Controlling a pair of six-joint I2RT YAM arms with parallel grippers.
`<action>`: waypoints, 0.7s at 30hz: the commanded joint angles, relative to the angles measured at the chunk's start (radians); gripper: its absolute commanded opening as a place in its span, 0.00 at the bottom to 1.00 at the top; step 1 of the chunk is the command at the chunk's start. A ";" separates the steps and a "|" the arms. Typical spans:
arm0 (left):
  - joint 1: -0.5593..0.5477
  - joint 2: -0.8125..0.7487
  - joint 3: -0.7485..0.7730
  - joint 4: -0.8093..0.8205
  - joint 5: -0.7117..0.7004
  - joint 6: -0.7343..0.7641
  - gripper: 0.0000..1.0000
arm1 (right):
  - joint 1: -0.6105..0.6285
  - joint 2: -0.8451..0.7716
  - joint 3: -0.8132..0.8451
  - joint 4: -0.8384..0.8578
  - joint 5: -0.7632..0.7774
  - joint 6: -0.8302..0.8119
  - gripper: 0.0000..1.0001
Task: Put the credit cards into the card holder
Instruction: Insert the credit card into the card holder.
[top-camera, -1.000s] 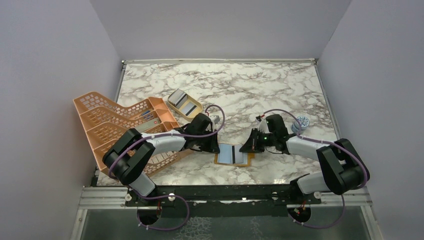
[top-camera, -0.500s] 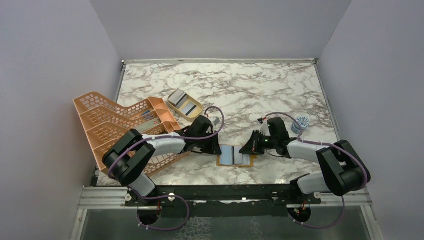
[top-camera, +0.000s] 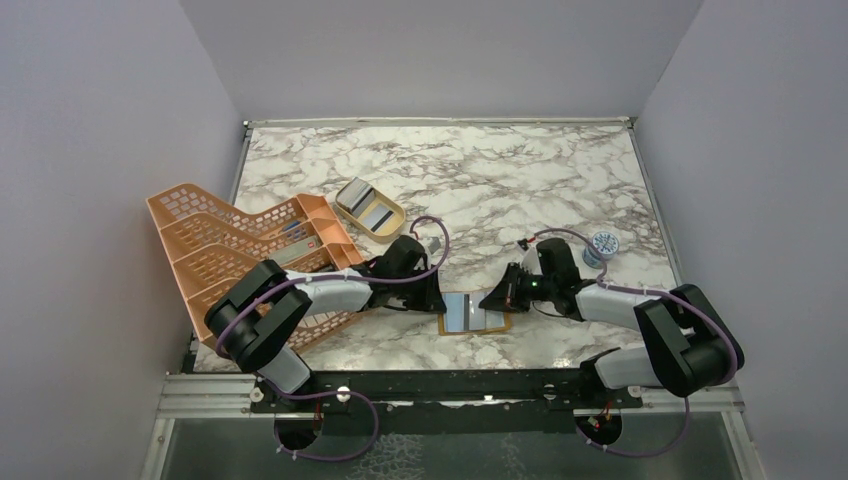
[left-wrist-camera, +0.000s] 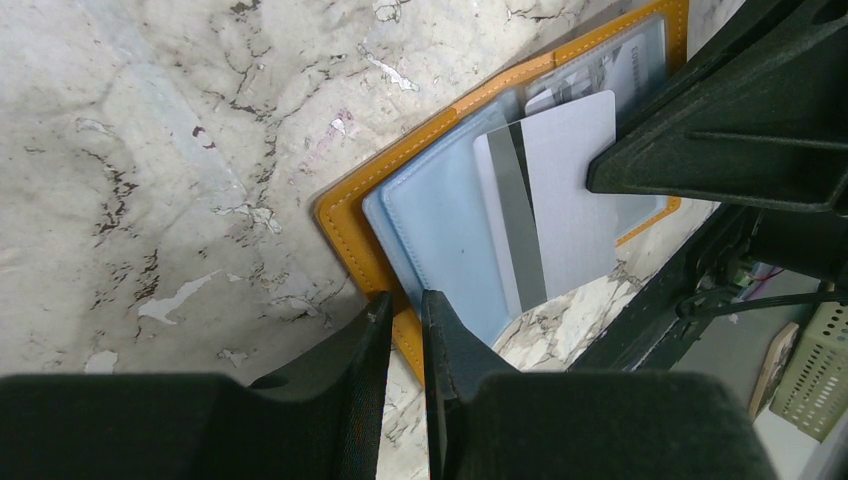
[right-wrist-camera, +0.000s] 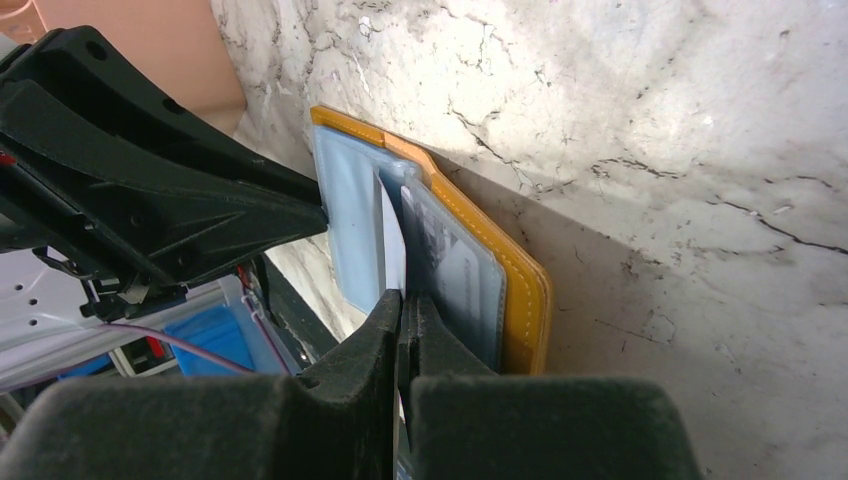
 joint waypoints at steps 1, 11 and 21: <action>-0.016 0.000 -0.027 -0.005 -0.024 -0.013 0.21 | -0.002 -0.008 -0.012 0.012 0.033 -0.002 0.01; -0.022 0.007 -0.022 -0.002 -0.030 -0.013 0.21 | -0.001 -0.063 0.043 -0.148 0.112 -0.070 0.24; -0.028 0.014 -0.017 0.004 -0.029 -0.014 0.20 | 0.018 -0.123 0.057 -0.243 0.160 -0.086 0.45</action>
